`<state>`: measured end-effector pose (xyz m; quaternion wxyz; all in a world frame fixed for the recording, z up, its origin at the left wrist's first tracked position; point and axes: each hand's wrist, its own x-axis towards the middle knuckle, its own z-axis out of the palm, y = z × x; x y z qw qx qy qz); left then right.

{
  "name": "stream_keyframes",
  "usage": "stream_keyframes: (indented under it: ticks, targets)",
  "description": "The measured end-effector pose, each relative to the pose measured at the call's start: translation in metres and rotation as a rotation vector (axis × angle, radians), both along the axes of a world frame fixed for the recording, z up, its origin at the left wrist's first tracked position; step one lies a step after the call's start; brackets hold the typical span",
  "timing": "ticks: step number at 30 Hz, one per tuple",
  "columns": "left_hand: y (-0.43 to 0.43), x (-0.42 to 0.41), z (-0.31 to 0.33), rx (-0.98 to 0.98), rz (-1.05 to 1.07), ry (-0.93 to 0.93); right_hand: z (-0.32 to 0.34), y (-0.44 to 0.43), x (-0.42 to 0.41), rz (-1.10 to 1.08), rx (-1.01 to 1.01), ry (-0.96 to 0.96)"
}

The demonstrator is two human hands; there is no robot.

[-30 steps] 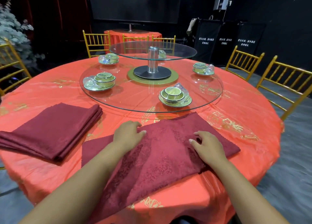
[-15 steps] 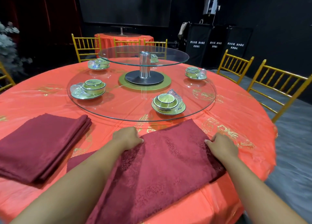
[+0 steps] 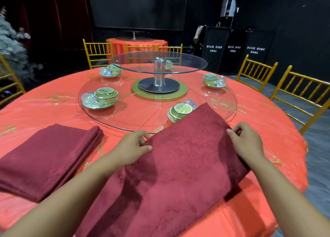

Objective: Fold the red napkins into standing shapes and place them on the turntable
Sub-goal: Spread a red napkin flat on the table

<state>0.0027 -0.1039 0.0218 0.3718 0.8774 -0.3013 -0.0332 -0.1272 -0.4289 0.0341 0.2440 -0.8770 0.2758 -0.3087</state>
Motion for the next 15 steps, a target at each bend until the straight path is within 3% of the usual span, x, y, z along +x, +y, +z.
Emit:
stream_keyframes:
  ticks: [6,11,15]
  targets:
    - [0.031,0.012,-0.003,0.114,0.292,-0.047,0.029,0.04,0.078,0.114,-0.034,0.029]
    - [0.052,0.015,-0.019,0.234,0.424,0.015,0.028,0.095,0.106,0.21,-0.235,0.108]
    - [0.055,0.019,-0.017,0.079,0.436,0.137,0.002,0.137,0.096,0.45,-0.108,0.153]
